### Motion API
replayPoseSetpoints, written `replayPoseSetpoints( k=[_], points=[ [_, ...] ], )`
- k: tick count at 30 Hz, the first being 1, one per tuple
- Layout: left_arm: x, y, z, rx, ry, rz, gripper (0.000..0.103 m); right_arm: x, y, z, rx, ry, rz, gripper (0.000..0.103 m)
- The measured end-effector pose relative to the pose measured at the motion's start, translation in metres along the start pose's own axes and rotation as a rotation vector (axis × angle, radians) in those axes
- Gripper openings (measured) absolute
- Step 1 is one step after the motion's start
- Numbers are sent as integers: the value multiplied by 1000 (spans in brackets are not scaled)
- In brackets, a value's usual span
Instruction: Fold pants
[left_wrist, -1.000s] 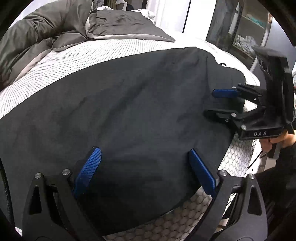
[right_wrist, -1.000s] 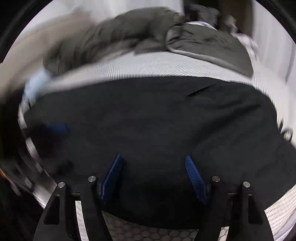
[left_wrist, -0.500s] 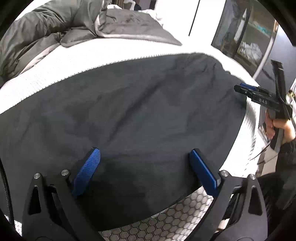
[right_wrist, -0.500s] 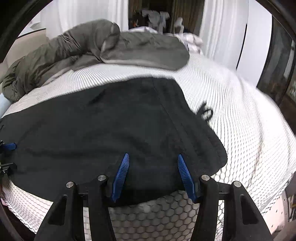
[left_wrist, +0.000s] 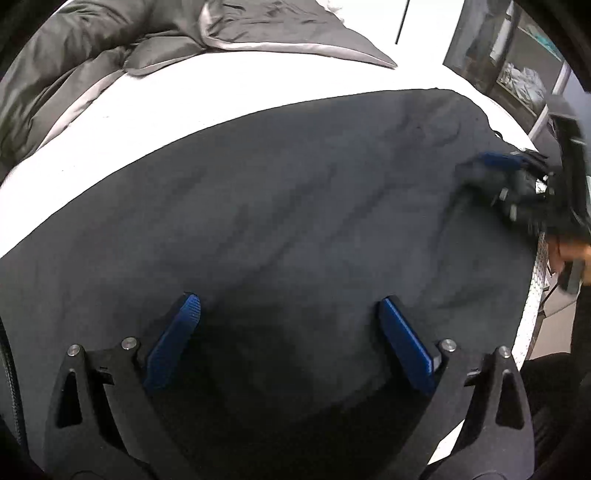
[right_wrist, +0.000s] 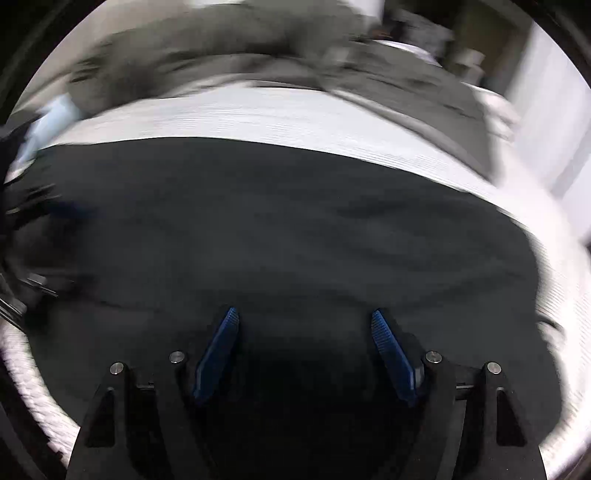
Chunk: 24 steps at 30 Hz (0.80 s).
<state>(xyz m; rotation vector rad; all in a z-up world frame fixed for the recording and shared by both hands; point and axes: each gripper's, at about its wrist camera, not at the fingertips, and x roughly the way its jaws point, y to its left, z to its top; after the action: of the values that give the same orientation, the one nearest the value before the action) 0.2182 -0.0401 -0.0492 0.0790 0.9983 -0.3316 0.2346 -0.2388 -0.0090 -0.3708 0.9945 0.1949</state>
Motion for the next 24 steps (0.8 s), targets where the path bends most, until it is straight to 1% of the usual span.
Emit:
replayPoseSetpoints(
  k=[1, 2, 3, 4, 5, 6, 8, 9, 10, 11, 13, 14, 16, 17, 18, 20, 21, 22, 23, 24],
  points=[
    [0, 5, -1, -5, 0, 8, 98, 2, -22, -5, 32, 12, -113, 71],
    [0, 12, -3, -13, 0, 15, 99, 1, -39, -13, 60, 18, -131, 73],
    [-1, 17, -5, -21, 0, 19, 99, 4, -66, -21, 150, 21, -144, 71],
    [0, 24, -4, -29, 2, 21, 99, 6, -78, -24, 199, 15, -116, 72],
    [-1, 29, -4, -43, 4, 23, 99, 6, -83, -26, 216, 8, -129, 72],
    [-2, 32, -4, -55, 5, 26, 99, 4, -81, -25, 202, 5, -154, 72],
    [-5, 35, -3, -63, 11, 36, 99, 2, -78, -20, 198, 1, -162, 72],
    [-9, 35, -1, -72, -5, 43, 98, -3, -76, -17, 207, -1, -161, 72],
    [-15, 35, 1, -72, -25, 35, 98, -9, -73, -14, 217, -8, -159, 72],
    [-19, 36, 3, -67, -39, 26, 98, -18, -75, -6, 238, -42, -143, 72],
    [-24, 35, 12, -54, -74, 17, 98, -34, -66, 6, 250, -95, -94, 72],
    [-23, 35, 18, -54, -82, 14, 98, -40, -62, 8, 241, -103, -78, 73],
    [-16, 35, 26, -49, -74, 8, 98, -33, -33, 29, 172, -95, 0, 78],
    [-11, 35, 30, -40, -61, 6, 98, -36, -16, 24, 130, -81, 36, 78],
    [-5, 35, 33, -30, -47, 6, 98, -27, 0, 32, 90, -60, 57, 78],
    [8, 32, 33, -21, -7, 26, 98, -7, 35, 42, -4, -14, 79, 78],
    [14, 34, 33, -16, 12, 40, 98, 6, 53, 44, -62, 16, 76, 78],
    [19, 34, 33, -11, 14, 46, 99, 13, 61, 43, -94, 34, 62, 77],
    [18, 38, 32, -13, 8, 36, 99, 17, 62, 43, -113, 34, 47, 77],
    [17, 41, 31, -15, 6, 29, 99, 16, 55, 41, -98, 23, 42, 77]
  ],
)
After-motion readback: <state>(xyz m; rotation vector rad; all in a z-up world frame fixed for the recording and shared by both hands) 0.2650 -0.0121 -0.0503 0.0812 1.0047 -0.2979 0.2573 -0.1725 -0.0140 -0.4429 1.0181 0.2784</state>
